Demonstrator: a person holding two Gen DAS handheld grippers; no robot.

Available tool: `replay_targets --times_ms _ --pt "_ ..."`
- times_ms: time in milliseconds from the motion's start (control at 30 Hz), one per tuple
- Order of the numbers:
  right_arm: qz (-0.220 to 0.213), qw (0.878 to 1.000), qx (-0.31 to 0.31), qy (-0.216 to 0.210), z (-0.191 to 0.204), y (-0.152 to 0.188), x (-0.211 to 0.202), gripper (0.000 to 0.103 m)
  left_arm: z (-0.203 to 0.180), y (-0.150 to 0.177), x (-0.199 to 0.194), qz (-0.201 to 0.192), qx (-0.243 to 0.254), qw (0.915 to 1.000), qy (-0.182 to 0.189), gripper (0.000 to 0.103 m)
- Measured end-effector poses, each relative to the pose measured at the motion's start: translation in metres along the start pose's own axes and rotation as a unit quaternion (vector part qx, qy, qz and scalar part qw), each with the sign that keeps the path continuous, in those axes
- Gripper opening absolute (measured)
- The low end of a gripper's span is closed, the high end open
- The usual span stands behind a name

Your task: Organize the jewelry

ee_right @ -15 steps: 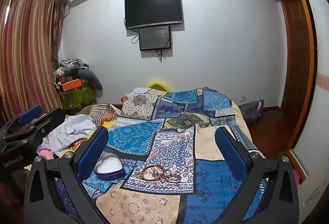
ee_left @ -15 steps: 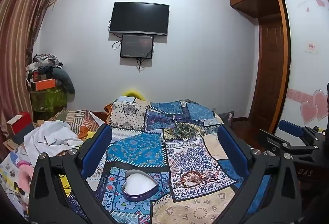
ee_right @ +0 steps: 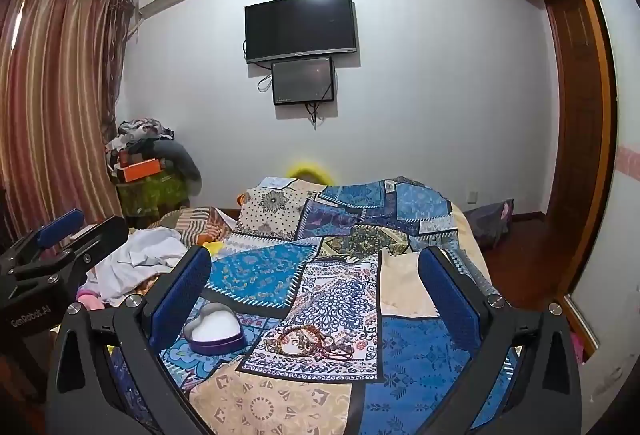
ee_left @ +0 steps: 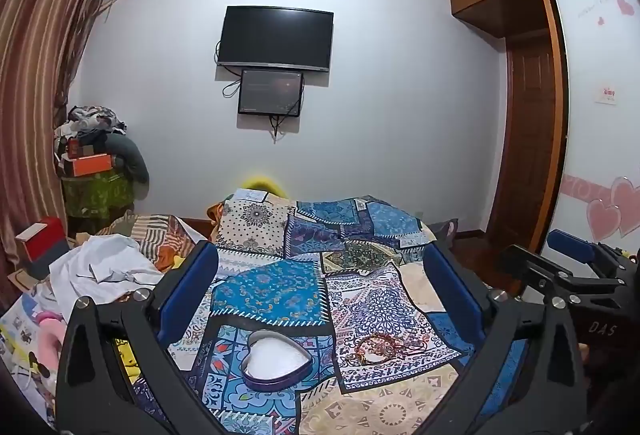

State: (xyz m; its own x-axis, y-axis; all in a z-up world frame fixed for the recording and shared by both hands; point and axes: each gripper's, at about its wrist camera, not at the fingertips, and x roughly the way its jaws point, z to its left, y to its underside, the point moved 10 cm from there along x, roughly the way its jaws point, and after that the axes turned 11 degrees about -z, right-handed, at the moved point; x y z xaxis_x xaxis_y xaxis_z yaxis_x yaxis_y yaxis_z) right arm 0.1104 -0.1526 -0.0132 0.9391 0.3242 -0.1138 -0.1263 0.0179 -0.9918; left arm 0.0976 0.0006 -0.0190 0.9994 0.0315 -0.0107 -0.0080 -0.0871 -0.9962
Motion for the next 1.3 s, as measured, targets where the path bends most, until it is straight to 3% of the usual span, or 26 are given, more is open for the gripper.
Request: replay_targets --times_ms 1300 --pt "-0.014 1.0 0.005 -0.007 0.0041 0.0003 -0.0031 0.103 0.0029 0.0012 -0.0019 -0.002 0.006 0.9998 -0.016 0.103"
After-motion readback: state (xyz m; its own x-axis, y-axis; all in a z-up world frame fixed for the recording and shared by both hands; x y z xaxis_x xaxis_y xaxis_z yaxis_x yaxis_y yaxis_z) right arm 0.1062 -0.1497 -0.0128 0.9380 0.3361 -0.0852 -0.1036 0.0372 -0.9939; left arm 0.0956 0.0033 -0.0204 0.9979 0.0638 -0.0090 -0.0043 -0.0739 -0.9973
